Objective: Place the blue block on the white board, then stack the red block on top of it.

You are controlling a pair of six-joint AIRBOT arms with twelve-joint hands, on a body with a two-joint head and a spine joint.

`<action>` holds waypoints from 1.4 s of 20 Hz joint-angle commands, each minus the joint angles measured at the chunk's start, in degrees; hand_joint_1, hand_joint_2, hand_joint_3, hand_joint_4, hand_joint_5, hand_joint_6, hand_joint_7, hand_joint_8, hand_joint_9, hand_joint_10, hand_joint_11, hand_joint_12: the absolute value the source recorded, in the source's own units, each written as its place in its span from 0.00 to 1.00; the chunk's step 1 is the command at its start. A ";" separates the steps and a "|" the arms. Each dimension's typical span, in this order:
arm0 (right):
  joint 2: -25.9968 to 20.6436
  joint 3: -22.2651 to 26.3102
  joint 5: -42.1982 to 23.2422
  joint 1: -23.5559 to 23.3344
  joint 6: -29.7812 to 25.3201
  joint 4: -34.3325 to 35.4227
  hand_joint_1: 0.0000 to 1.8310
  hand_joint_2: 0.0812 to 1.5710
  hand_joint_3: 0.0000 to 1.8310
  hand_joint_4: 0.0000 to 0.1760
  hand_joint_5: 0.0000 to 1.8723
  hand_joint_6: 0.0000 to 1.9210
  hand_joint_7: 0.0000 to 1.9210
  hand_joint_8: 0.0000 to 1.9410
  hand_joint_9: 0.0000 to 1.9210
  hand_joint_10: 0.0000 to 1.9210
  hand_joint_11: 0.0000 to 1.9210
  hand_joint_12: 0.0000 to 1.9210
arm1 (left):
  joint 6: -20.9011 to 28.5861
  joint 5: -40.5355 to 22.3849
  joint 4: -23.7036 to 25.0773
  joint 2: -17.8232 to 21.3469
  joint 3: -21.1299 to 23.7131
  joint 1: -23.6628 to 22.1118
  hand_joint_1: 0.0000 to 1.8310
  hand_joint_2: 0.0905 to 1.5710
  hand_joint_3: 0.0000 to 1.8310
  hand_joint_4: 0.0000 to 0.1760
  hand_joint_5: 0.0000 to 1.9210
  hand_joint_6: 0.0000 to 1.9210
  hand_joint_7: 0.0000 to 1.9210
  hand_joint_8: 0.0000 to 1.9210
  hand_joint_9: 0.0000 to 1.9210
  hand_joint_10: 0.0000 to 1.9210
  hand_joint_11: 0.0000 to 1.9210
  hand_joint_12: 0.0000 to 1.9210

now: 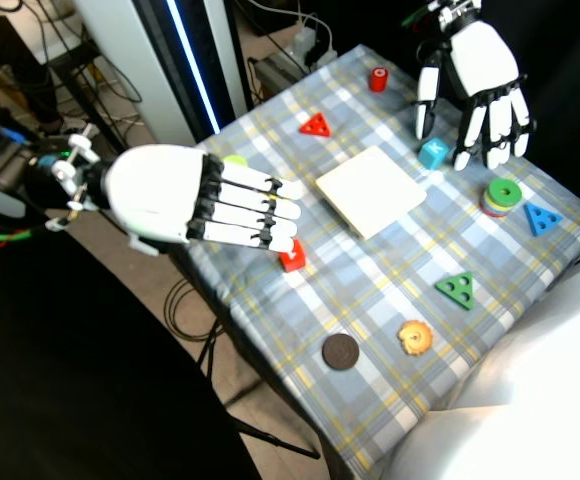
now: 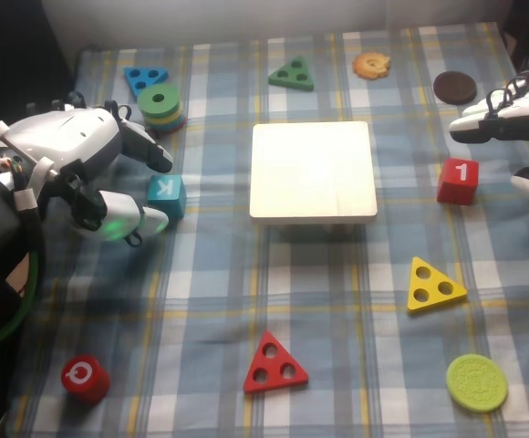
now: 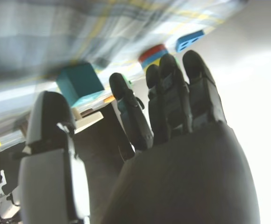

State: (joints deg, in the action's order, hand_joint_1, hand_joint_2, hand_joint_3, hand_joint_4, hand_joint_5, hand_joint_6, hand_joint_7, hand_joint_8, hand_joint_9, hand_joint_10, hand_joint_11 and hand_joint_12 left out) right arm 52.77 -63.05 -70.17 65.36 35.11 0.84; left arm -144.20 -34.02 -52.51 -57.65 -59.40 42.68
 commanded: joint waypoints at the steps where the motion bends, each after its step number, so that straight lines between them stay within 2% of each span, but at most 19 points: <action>1: 0.08 -0.02 -6.97 -0.51 -0.47 0.92 0.56 0.86 0.00 0.00 0.33 0.00 0.34 0.00 0.32 0.00 0.22 0.16 | -0.08 -4.79 1.63 -0.15 -0.43 -0.76 0.49 0.62 0.00 0.57 0.40 0.00 0.22 0.00 0.18 0.00 0.01 0.24; 2: 0.08 -0.02 -6.97 -0.52 -0.47 0.92 0.56 0.86 0.00 0.00 0.33 0.00 0.34 0.00 0.32 0.00 0.22 0.16 | -0.08 -4.68 1.63 -0.30 -0.50 -0.76 0.48 0.63 0.00 0.55 0.40 0.00 0.21 0.00 0.18 0.00 0.00 0.25; 7: 0.08 -0.04 -6.98 -0.64 -0.47 0.91 0.58 0.85 0.00 0.00 0.34 0.00 0.36 0.00 0.34 0.01 0.25 0.16 | -0.08 -3.71 1.26 -1.15 -1.31 -1.19 0.49 0.63 0.00 0.56 0.40 0.00 0.22 0.00 0.19 0.00 0.00 0.27; 12: 0.08 -0.08 -6.98 -0.70 -0.47 0.87 0.57 0.85 0.00 0.00 0.35 0.00 0.36 0.00 0.33 0.00 0.23 0.15 | -0.08 -3.72 1.28 -1.52 -1.38 -1.40 0.50 0.65 0.00 0.50 0.43 0.01 0.25 0.00 0.21 0.00 0.01 0.28; 13: 0.08 -0.08 -6.98 -0.70 -0.48 0.87 0.57 0.85 0.00 0.00 0.35 0.00 0.36 0.00 0.33 0.00 0.23 0.15 | -0.08 -3.77 1.20 -1.62 -1.44 -1.45 0.53 0.71 0.00 0.90 0.47 0.44 0.27 0.00 0.23 0.00 0.02 0.29; 14: 0.08 -0.08 -6.98 -0.70 -0.48 0.87 0.57 0.85 0.00 0.00 0.35 0.00 0.36 0.00 0.33 0.00 0.23 0.16 | -0.08 -3.81 1.09 -1.68 -1.46 -1.49 0.53 0.72 0.00 0.98 0.46 0.56 0.31 0.01 0.26 0.01 0.05 0.31; 15: 0.08 -0.08 -6.98 -0.70 -0.48 0.87 0.57 0.86 0.00 0.00 0.35 0.00 0.36 0.00 0.34 0.00 0.24 0.16 | -0.08 -4.12 0.90 -1.75 -1.48 -1.49 0.53 0.72 0.00 1.00 0.46 0.59 0.34 0.01 0.29 0.01 0.06 0.33; 18: 0.08 -0.06 -6.98 -0.69 -0.48 0.88 0.57 0.86 0.00 0.00 0.35 0.00 0.37 0.00 0.34 0.00 0.24 0.16 | -0.06 -5.09 0.87 -1.69 -1.07 -1.53 0.52 0.74 0.00 0.97 0.43 0.63 0.37 0.00 0.30 0.00 0.01 0.39; 20: 0.08 -0.04 -6.98 -0.68 -0.48 0.89 0.57 0.86 0.00 0.00 0.35 0.00 0.36 0.00 0.34 0.00 0.22 0.16 | 0.62 -6.26 1.67 -1.27 -0.37 -1.89 0.53 0.73 0.00 1.00 0.44 0.61 0.38 0.00 0.31 0.00 0.00 0.41; 21: 0.07 -0.02 -6.99 -0.68 -0.48 0.90 0.57 0.86 0.00 0.00 0.35 0.00 0.37 0.00 0.34 0.00 0.23 0.16 | 1.33 -6.83 2.56 -0.94 0.02 -2.28 0.54 0.72 0.00 0.81 0.46 0.59 0.37 0.00 0.31 0.00 0.01 0.42; 22: 0.06 -0.02 -6.99 -0.68 -0.48 0.91 0.57 0.86 0.00 0.00 0.35 0.00 0.37 0.00 0.34 0.00 0.23 0.16 | 2.36 -7.68 3.88 -0.48 0.48 -2.88 0.54 0.72 0.00 0.83 0.46 0.59 0.37 0.00 0.31 0.00 0.02 0.42; 24: 0.06 -0.02 -7.00 -0.68 -0.48 0.92 0.56 0.86 0.00 0.00 0.35 0.00 0.37 0.00 0.34 0.00 0.23 0.17 | 5.24 -9.15 7.39 0.74 1.57 -4.30 0.53 0.73 0.00 0.98 0.44 0.61 0.36 0.00 0.29 0.00 0.01 0.40; 25: 0.06 -0.02 -7.00 -0.68 -0.48 0.93 0.55 0.86 0.00 0.00 0.35 0.00 0.37 0.00 0.34 0.00 0.23 0.17 | 6.16 -9.60 8.83 1.11 2.01 -4.92 0.53 0.73 0.00 0.95 0.45 0.61 0.36 0.00 0.28 0.00 0.00 0.39; 26: 0.07 -0.02 -7.00 -0.68 -0.48 0.94 0.55 0.86 0.00 0.00 0.35 0.00 0.37 0.00 0.34 0.00 0.23 0.17 | 7.30 -10.14 11.47 1.45 2.71 -6.11 0.53 0.73 0.00 0.99 0.44 0.61 0.35 0.00 0.27 0.00 0.00 0.37; 28: 0.08 -0.02 -7.02 -0.68 -0.48 0.96 0.55 0.86 0.00 0.00 0.35 0.00 0.37 0.00 0.34 0.00 0.23 0.17 | 8.57 -10.57 15.85 1.37 3.66 -8.12 0.53 0.73 0.00 1.00 0.45 0.61 0.33 0.00 0.26 0.00 0.00 0.35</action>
State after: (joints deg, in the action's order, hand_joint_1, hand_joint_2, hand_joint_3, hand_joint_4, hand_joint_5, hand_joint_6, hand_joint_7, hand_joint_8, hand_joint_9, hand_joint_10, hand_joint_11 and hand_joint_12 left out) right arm 52.77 -63.05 -70.11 65.36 34.96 0.69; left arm -136.11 -39.07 -39.31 -56.16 -55.92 35.18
